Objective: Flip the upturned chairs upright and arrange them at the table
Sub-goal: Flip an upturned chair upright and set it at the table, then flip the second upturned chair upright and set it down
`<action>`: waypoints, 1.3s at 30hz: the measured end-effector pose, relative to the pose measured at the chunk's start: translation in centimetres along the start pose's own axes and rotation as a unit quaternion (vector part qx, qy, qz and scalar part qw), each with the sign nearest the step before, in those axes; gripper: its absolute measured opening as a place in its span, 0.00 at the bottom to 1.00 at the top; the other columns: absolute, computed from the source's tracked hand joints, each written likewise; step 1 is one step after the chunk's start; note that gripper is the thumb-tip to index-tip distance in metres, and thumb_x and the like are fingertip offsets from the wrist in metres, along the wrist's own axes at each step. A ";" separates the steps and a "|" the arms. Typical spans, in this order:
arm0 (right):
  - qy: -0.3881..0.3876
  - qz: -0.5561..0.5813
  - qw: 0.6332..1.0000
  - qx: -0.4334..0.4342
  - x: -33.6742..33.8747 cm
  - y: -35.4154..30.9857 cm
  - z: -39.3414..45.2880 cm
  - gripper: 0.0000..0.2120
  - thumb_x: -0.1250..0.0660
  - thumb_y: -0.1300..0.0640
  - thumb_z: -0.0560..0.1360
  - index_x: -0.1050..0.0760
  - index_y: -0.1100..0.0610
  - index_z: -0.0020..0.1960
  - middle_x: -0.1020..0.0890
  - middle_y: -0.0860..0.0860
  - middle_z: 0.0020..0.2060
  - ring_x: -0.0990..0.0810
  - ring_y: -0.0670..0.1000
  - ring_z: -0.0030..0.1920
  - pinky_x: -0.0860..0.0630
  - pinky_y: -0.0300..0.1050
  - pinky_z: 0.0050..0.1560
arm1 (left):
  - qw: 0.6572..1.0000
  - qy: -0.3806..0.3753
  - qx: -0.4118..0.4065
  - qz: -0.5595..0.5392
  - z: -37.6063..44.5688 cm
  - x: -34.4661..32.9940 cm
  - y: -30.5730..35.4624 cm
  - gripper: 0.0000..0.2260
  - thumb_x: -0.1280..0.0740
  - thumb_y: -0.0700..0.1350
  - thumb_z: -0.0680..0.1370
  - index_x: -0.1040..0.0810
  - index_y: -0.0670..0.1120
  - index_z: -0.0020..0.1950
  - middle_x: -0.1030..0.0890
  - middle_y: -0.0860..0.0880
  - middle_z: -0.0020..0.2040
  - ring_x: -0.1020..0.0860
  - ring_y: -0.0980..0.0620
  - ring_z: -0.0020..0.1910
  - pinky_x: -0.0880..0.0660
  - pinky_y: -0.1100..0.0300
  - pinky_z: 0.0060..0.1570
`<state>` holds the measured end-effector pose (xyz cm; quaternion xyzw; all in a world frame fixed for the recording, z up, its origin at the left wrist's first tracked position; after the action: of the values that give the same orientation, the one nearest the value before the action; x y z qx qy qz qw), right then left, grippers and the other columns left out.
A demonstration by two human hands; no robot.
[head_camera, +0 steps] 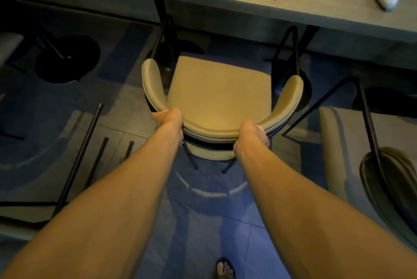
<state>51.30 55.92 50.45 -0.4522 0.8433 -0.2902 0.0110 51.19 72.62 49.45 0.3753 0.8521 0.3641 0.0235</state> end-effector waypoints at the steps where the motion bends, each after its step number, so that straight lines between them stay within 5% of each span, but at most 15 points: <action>1: 0.004 0.006 1.000 0.003 -0.2 0.0 0.0 0.26 0.33 0.60 0.73 0.33 0.62 0.70 0.22 0.58 0.63 0.21 0.60 0.60 0.23 0.52 0.60 | 1.000 0.003 0.006 -0.005 0.2 0.0 0.0 0.29 0.39 0.40 0.75 0.43 0.50 0.75 0.29 0.40 0.68 0.25 0.36 0.61 0.27 0.34 0.55; 9: 0.008 -0.040 0.999 -0.009 -0.1 -0.5 -0.1 0.27 0.33 0.58 0.75 0.35 0.61 0.72 0.25 0.59 0.66 0.23 0.60 0.63 0.24 0.54 0.63 | 0.999 -0.023 0.007 0.027 0.8 0.1 0.0 0.28 0.37 0.41 0.77 0.44 0.48 0.75 0.28 0.41 0.66 0.26 0.36 0.62 0.27 0.33 0.55; 13: -0.098 -0.139 0.985 -0.031 2.4 -1.3 -0.7 0.26 0.36 0.42 0.76 0.31 0.54 0.70 0.23 0.52 0.62 0.22 0.57 0.60 0.21 0.53 0.49 | 0.986 -0.130 0.028 0.100 0.6 1.2 0.0 0.33 0.32 0.56 0.73 0.37 0.47 0.75 0.26 0.44 0.68 0.22 0.41 0.56 0.21 0.47 0.30; 18: -0.209 -0.221 0.952 -0.014 4.2 3.0 -4.5 0.43 0.50 0.25 0.73 0.38 0.54 0.76 0.28 0.52 0.66 0.25 0.56 0.63 0.24 0.54 0.61 | 0.968 -0.231 0.062 0.077 -4.2 5.6 -1.8 0.27 0.41 0.58 0.80 0.36 0.49 0.76 0.33 0.48 0.76 0.28 0.47 0.68 0.29 0.52 0.56; 21: -0.260 -0.229 0.938 -0.026 3.6 8.3 -8.5 0.40 0.51 0.28 0.77 0.38 0.55 0.77 0.28 0.55 0.68 0.24 0.56 0.64 0.25 0.50 0.52 | 0.957 -0.268 0.082 0.072 -6.7 11.1 -3.8 0.25 0.44 0.54 0.83 0.38 0.44 0.77 0.31 0.47 0.74 0.30 0.46 0.72 0.30 0.52 0.62; 23: -0.291 -0.249 0.924 -0.020 3.4 11.9 -11.2 0.34 0.50 0.33 0.80 0.34 0.57 0.74 0.23 0.55 0.59 0.20 0.54 0.53 0.26 0.47 0.42 | 0.962 -0.256 0.082 0.059 -7.4 16.2 -4.9 0.20 0.45 0.52 0.84 0.32 0.45 0.72 0.28 0.47 0.71 0.29 0.47 0.70 0.30 0.53 0.62; 26: -0.333 -0.296 0.895 -0.012 3.8 16.4 -16.3 0.18 0.46 0.43 0.83 0.28 0.57 0.55 0.22 0.52 0.43 0.23 0.50 0.39 0.30 0.45 0.35 | 0.974 -0.206 0.079 0.043 -8.3 25.0 -6.3 0.11 0.46 0.49 0.84 0.27 0.49 0.46 0.23 0.52 0.51 0.22 0.54 0.50 0.29 0.60 0.45; 29: -0.343 -0.321 0.882 0.036 4.7 20.4 -22.0 0.15 0.45 0.50 0.84 0.31 0.56 0.42 0.24 0.52 0.39 0.25 0.50 0.35 0.31 0.44 0.36 | 0.986 -0.144 0.050 0.065 -9.2 34.2 -7.5 0.14 0.46 0.47 0.83 0.32 0.49 0.38 0.26 0.53 0.38 0.26 0.58 0.36 0.31 0.63 0.41; 39: -0.383 -0.445 0.802 0.112 6.5 36.9 -34.3 0.10 0.42 0.51 0.82 0.26 0.56 0.54 0.19 0.52 0.43 0.21 0.53 0.45 0.28 0.44 0.44 | 0.993 -0.075 0.035 0.080 -10.8 58.7 -12.8 0.12 0.42 0.45 0.81 0.28 0.48 0.38 0.31 0.53 0.27 0.30 0.55 0.29 0.28 0.63 0.36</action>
<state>9.91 82.95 62.09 -0.8479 0.4380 -0.1585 0.2531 -2.27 98.86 62.87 0.4686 0.8276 0.3057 0.0448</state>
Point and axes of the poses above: each hand's wrist, its own z-axis towards the middle knuckle, its own x-axis out of the back of the hand, y = z × x, the point moved 1 cm from there along z, towards the middle knuckle
